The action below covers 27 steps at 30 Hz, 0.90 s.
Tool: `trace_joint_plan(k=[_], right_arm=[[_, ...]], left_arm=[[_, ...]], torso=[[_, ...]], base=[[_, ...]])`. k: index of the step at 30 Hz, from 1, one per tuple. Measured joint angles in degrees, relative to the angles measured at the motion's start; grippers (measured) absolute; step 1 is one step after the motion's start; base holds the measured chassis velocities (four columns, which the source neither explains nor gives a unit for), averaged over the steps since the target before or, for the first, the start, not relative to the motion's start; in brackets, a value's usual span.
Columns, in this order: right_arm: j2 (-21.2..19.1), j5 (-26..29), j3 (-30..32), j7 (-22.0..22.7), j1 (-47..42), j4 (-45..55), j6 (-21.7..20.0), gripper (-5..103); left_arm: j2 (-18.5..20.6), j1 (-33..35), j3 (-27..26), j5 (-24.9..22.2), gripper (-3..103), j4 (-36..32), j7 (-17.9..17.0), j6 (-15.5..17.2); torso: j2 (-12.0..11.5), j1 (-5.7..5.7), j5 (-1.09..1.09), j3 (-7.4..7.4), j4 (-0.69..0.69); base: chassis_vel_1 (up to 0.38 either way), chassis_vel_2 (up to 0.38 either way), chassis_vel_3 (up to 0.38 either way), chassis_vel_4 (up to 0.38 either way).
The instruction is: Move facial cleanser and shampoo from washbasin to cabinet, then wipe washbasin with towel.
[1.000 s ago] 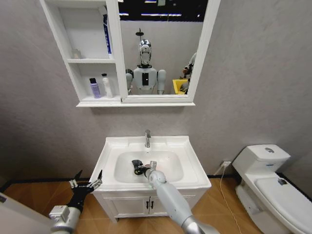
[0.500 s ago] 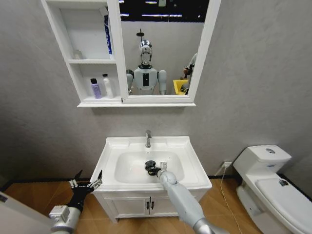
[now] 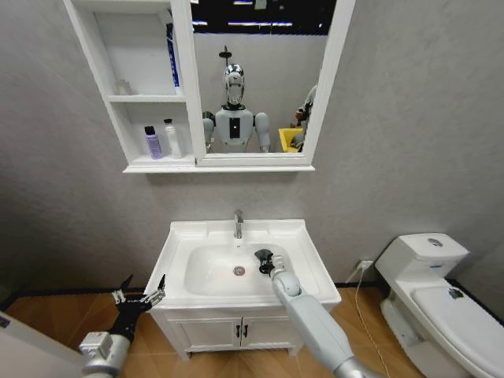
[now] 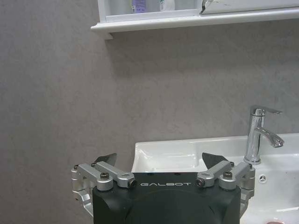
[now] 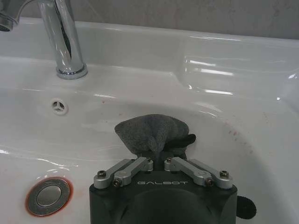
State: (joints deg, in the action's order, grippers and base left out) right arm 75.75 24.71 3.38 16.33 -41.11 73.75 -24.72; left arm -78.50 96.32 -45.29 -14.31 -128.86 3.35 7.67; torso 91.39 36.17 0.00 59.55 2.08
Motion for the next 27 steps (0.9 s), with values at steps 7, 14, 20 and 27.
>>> trace_joint_plan(k=[7, 14, 20, 27], right_arm=[[3.2, 5.1, -1.0, -2.0, 1.5, -5.4, -0.4, 5], [8.6, 19.2, -3.8, -2.9, 3.9, -6.7, -4.1, 5], [13.6, 22.6, -4.8, -2.4, 5.0, -9.3, -4.3, 5], [9.4, 20.7, -4.8, -0.3, 4.6, -9.3, -5.5, 5]], left_arm=[[0.0, 0.0, 0.0, 0.0, 100, 0.0, 0.0, 0.0], [0.0, 0.0, 0.0, 0.0, 100, 0.0, 0.0, 0.0], [0.0, 0.0, 0.0, 0.0, 100, 0.0, 0.0, 0.0], [0.0, 0.0, 0.0, 0.0, 100, 0.0, 0.0, 0.0]], torso=[[0.0, 0.0, -0.01, 0.0, 0.01], [0.0, 0.0, -0.01, 0.0, 0.03], [0.0, 0.0, -0.01, -0.01, 0.03], [0.0, 0.01, 0.0, 0.0, 0.0]], base=[[0.0, 0.0, 0.0, 0.0], [0.0, 0.0, 0.0, 0.0], [0.0, 0.0, 0.0, 0.0], [0.0, 0.0, 0.0, 0.0]])
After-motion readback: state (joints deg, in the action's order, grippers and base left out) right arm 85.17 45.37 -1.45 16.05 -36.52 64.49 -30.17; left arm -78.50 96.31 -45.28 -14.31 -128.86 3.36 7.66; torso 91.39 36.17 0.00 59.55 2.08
